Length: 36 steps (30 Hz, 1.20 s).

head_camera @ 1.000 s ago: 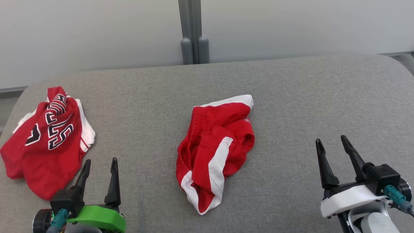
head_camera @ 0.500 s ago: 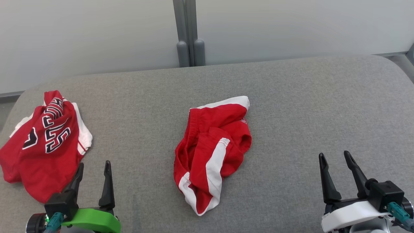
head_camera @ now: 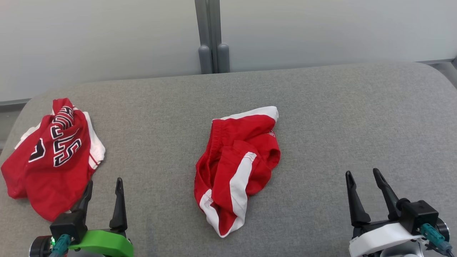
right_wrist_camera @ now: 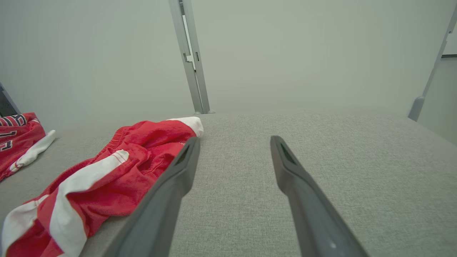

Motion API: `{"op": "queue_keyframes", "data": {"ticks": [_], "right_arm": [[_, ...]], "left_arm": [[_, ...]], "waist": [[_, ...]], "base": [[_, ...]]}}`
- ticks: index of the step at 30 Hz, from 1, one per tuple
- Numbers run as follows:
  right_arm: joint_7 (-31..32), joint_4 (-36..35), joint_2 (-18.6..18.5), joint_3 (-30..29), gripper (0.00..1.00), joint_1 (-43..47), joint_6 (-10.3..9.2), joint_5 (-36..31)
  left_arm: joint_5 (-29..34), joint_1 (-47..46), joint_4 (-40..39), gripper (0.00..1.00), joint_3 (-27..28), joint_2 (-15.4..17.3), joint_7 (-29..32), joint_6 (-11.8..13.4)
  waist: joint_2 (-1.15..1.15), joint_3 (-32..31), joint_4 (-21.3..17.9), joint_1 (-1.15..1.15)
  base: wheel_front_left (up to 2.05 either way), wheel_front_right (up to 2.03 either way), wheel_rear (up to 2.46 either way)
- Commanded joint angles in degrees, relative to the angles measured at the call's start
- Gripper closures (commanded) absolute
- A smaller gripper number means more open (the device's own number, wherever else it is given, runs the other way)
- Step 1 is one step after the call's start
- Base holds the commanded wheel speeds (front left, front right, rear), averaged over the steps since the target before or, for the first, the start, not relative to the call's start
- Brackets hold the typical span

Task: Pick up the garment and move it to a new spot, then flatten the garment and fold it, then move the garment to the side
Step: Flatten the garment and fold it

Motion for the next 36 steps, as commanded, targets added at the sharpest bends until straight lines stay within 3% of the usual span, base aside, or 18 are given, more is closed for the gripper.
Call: {"op": "queue_keyframes", "data": {"ticks": [1, 14, 25, 36], "right_arm": [[-0.2, 0.3, 0.1, 0.7, 0.0, -0.5, -0.04, -0.3], [0.7, 8.9, -1.3, 11.8, 0.0, -14.1, -0.04, 0.4], [8.2, 23.8, -0.4, 19.5, 0.0, -27.5, -0.04, 2.2], [17.2, 33.8, -0.5, 25.8, 0.0, -34.0, -0.04, 6.8]], "left_arm": [[0.5, 0.0, 0.2, 0.0, 0.1, 0.0, 0.0, 0.1], [0.1, -1.4, 0.7, 0.0, -1.8, -0.5, 0.0, -0.1], [-0.5, -3.3, 1.5, 0.0, -3.6, -1.1, 0.0, -0.2], [-1.2, -4.2, 2.1, 0.0, -4.4, -1.5, 0.0, -0.2]], "waist": [[0.0, 0.0, 0.3, 0.0], [0.0, 1.6, 4.1, 0.0], [0.0, 4.3, 8.2, 0.0], [0.0, 5.2, 10.3, 0.0]], "base": [[0.0, 0.0, 0.0], [0.0, 0.0, 0.0], [0.0, 0.0, 0.0], [0.0, 0.0, 0.0]]}}
